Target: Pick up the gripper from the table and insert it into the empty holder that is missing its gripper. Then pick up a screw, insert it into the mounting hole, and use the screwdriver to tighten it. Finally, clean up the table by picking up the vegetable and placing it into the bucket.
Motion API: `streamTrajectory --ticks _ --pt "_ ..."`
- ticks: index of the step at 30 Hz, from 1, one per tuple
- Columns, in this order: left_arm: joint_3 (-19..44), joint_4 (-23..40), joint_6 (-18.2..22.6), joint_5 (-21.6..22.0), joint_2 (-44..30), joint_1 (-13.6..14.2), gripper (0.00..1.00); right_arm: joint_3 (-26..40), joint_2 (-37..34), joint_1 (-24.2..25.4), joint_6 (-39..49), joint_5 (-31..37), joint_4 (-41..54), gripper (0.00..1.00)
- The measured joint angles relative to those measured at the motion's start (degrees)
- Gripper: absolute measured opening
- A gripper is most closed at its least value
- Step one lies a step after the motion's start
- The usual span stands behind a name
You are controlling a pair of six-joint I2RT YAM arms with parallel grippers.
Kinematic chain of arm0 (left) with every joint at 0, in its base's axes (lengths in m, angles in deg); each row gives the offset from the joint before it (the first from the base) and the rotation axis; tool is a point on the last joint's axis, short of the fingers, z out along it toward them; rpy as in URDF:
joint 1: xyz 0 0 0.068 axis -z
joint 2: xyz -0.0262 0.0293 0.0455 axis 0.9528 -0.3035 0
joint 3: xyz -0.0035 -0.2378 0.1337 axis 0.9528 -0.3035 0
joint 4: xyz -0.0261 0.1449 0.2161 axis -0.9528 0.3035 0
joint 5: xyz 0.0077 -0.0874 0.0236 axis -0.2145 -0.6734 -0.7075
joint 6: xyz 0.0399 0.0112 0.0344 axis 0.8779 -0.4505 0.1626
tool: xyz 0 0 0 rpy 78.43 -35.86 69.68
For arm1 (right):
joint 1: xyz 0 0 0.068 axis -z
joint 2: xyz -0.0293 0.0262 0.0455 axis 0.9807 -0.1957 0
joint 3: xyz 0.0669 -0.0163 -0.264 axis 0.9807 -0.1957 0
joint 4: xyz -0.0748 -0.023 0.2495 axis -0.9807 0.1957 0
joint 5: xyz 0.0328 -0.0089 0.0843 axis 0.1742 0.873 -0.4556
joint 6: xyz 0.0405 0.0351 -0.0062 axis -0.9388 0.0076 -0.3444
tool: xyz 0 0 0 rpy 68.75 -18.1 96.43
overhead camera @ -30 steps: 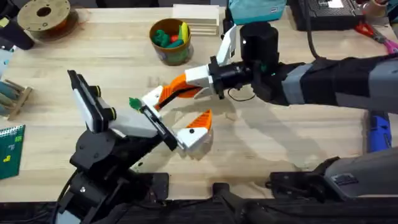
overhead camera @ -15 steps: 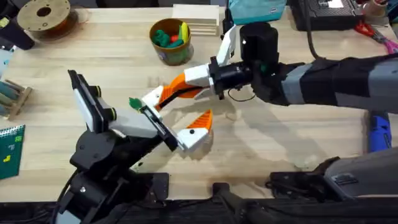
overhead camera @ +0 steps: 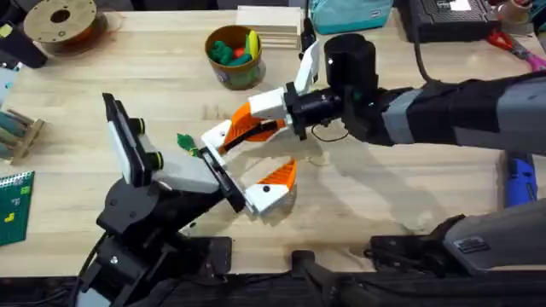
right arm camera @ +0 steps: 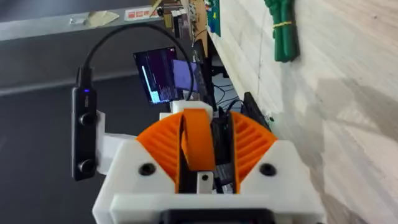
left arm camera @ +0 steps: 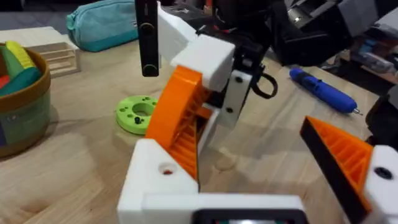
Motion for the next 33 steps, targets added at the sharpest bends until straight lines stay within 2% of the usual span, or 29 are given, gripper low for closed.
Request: streamTrajectory --ticks 8,10,17,19,20,24,30,31,33 --pt "0.00 -0.04 0.81 -1.50 0.11 0.04 0.987 0.00 0.00 0.97 0.00 -2.26 -0.02 0.429" --pt "0.00 -0.04 1.04 -2.56 0.10 0.04 0.987 -0.02 -0.02 1.46 0.00 -3.44 -0.22 0.508" --pt "0.00 -0.04 1.00 -5.75 0.10 0.85 0.987 0.00 0.00 2.58 -0.01 -4.84 -1.53 0.688" --pt "0.00 -0.04 1.01 -5.92 0.11 0.85 0.987 0.00 0.00 2.84 0.02 -5.01 -1.53 0.809" --pt "0.00 -0.04 0.98 -6.04 0.11 0.85 0.987 0.00 0.00 3.01 0.02 -5.03 -1.56 0.838" --pt "0.00 -0.04 1.00 -6.08 0.10 0.85 0.988 0.00 0.00 4.21 0.30 -5.24 -1.55 0.851" --pt "0.00 -0.04 1.01 -6.56 0.09 0.85 0.987 0.73 0.00 12.68 5.21 -3.44 0.46 0.862" --pt "0.00 -0.04 1.01 -6.73 0.09 0.85 0.987 3.93 0.00 16.86 9.62 -2.29 6.92 0.864" --pt "0.00 -0.04 1.01 -6.79 0.11 0.85 0.987 7.95 0.00 19.24 14.03 -1.06 14.25 0.863"
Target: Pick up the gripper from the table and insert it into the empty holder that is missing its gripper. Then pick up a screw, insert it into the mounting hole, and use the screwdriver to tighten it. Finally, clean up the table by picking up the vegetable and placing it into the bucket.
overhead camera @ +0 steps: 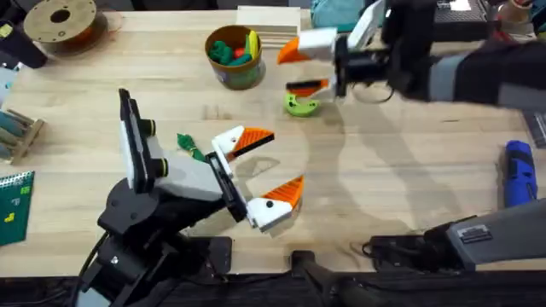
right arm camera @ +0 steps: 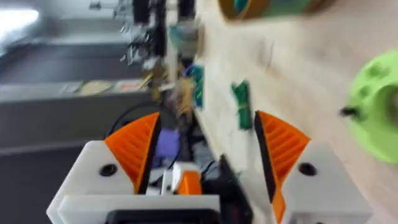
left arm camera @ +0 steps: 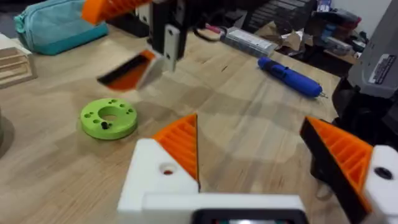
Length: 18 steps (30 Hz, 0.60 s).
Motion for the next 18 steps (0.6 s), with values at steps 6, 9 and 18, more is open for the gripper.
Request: streamTrajectory --ticks 6,9,18 --pt "0.00 0.00 -0.02 -0.14 0.00 0.00 0.987 14.90 0.00 2.31 19.10 8.33 30.48 0.866" --pt "0.00 0.00 0.00 -0.14 0.00 0.00 0.987 22.42 0.00 1.40 29.41 15.08 44.18 0.867" --pt "0.00 0.00 0.00 -0.14 0.00 0.00 0.987 29.14 0.00 -9.09 47.25 50.75 60.06 0.882"
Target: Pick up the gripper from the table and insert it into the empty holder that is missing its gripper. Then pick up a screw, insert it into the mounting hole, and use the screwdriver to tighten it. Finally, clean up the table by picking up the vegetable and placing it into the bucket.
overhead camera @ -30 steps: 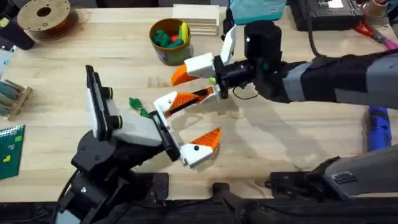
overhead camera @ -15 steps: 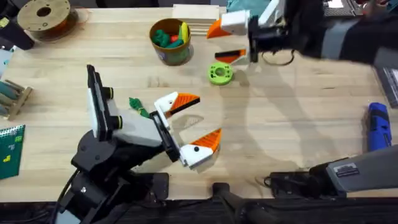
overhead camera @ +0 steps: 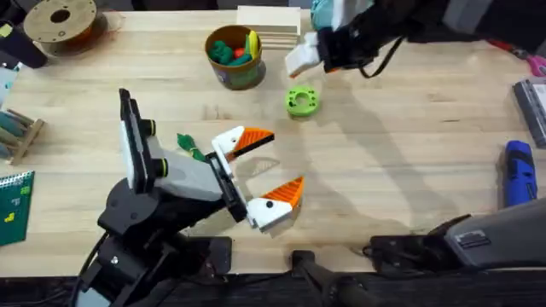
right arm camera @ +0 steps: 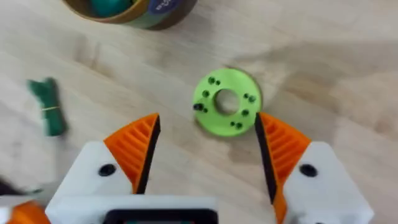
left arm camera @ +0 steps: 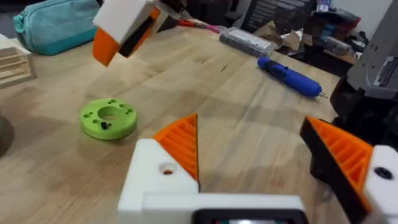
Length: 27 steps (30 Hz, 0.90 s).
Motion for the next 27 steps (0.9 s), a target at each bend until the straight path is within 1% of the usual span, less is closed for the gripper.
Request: streamTrajectory --ticks 2,3,5,6,8,13,15,18,20,25,27 --pt "0.00 0.00 0.00 0.00 -0.02 0.00 0.987 0.00 -0.01 -1.84 1.34 3.77 0.15 0.885" --pt "0.00 0.00 0.00 0.00 -0.02 0.00 0.987 0.00 -0.43 -3.52 2.83 7.14 0.11 0.791" --pt "0.00 0.00 0.00 0.00 -0.02 0.00 0.987 0.00 -1.65 -4.51 3.50 8.61 -0.21 0.706" --pt "0.00 0.00 0.00 0.00 0.00 0.00 0.987 0.00 -2.52 -5.00 3.88 9.14 -0.39 0.644" --pt "0.00 0.00 -0.02 0.00 0.00 0.00 0.987 0.00 -4.74 -6.14 4.42 9.92 -0.48 0.573" --pt "0.00 0.00 0.00 0.00 -0.01 0.00 0.987 0.00 -9.02 -9.14 5.28 10.77 -0.56 0.543" --pt "0.00 0.00 0.00 0.00 0.00 0.00 0.987 0.00 -9.99 -10.24 5.55 11.07 -0.95 0.508" --pt "0.00 0.00 0.00 0.00 -0.02 0.00 0.987 0.00 -11.15 -11.69 5.71 12.69 -1.33 0.419" --pt "0.00 0.00 0.00 0.00 -0.01 0.00 0.987 0.00 -11.56 -12.15 5.71 13.78 -1.46 0.385" --pt "0.00 0.00 0.00 0.00 0.00 0.00 0.987 0.00 -11.65 -12.20 5.71 15.30 -2.07 0.368" --pt "0.00 0.00 -0.01 0.00 -0.01 0.00 0.987 0.00 -11.65 -12.20 5.71 15.66 -2.93 0.339"
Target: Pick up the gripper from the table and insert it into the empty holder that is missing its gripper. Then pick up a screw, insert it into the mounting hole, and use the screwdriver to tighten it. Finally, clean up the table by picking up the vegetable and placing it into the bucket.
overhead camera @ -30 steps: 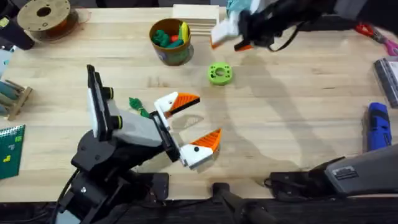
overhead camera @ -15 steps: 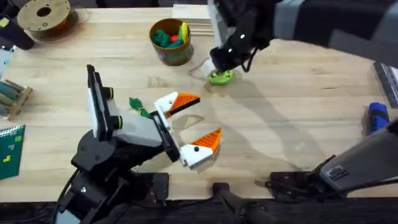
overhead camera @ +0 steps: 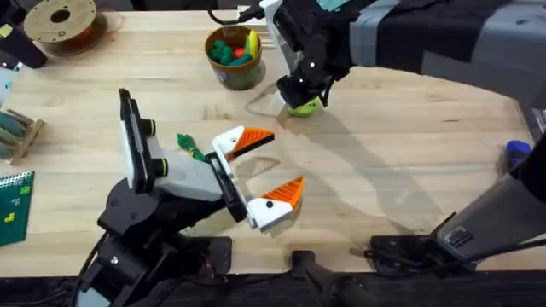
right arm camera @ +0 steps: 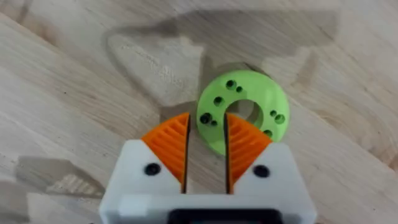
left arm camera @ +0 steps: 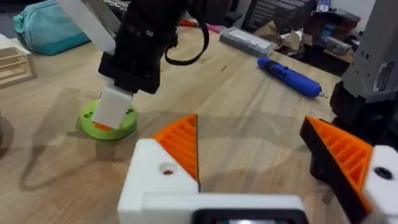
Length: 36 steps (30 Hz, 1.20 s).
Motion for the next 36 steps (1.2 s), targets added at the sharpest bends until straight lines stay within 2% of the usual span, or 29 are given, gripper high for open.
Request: streamTrajectory --ticks 5,19,20,22,32,36 --pt "0.00 0.00 -0.01 0.00 0.01 0.00 0.988 0.00 -0.88 -0.04 -0.04 0.26 -0.02 0.202" --pt "0.00 0.00 0.01 0.00 0.01 0.00 0.987 0.00 -1.86 -0.26 -0.05 0.68 -1.13 0.184" --pt "0.00 0.00 0.01 0.00 0.01 0.00 0.987 0.00 -1.86 -0.26 0.01 0.65 -1.17 0.055" --pt "0.00 0.00 0.01 0.00 -0.01 0.00 0.987 0.00 -1.87 -0.26 -0.07 0.81 -1.22 0.011" --pt "0.00 0.00 0.00 0.00 -0.01 0.00 0.987 0.20 -1.60 -0.26 0.01 1.02 -0.06 0.008" --pt "0.00 0.00 0.00 0.00 0.00 0.00 0.987 0.21 1.96 -0.26 0.97 0.98 2.27 0.008"
